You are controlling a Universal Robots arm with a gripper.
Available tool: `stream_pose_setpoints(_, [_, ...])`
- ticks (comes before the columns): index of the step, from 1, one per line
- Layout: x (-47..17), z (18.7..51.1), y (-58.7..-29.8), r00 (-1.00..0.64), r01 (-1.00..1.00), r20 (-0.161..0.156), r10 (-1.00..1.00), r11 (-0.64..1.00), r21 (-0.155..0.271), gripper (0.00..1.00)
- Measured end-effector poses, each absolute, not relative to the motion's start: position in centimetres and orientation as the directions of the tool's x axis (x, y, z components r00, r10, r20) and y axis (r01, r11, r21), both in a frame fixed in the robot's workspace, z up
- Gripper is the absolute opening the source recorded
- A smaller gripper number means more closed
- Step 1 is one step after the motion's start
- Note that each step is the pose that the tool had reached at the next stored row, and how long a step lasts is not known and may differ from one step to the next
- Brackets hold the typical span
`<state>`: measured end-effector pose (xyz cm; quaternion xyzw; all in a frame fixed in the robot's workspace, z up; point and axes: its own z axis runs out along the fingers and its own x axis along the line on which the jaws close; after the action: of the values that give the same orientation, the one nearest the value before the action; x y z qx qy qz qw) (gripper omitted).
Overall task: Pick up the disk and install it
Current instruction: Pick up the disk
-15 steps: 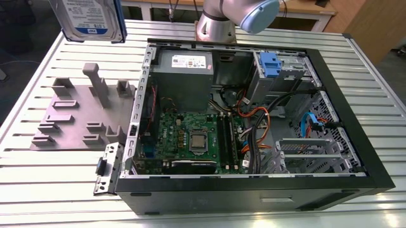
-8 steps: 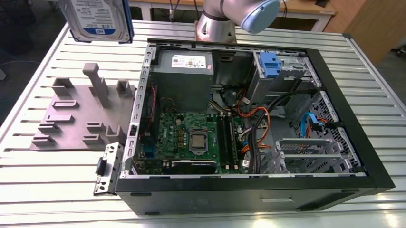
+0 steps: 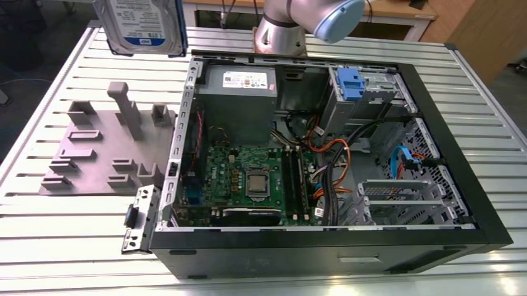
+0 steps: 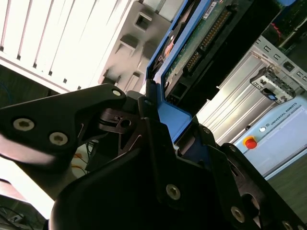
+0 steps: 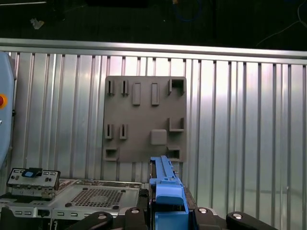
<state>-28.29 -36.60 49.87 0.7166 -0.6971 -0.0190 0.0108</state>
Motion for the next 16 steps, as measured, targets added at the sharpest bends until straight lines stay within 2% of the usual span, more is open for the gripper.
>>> stream_pose_setpoints(16, [-27.56, 49.87, -36.61, 0.027, -0.999, -0.012, -1.000, -0.028, 0.042, 0.37])
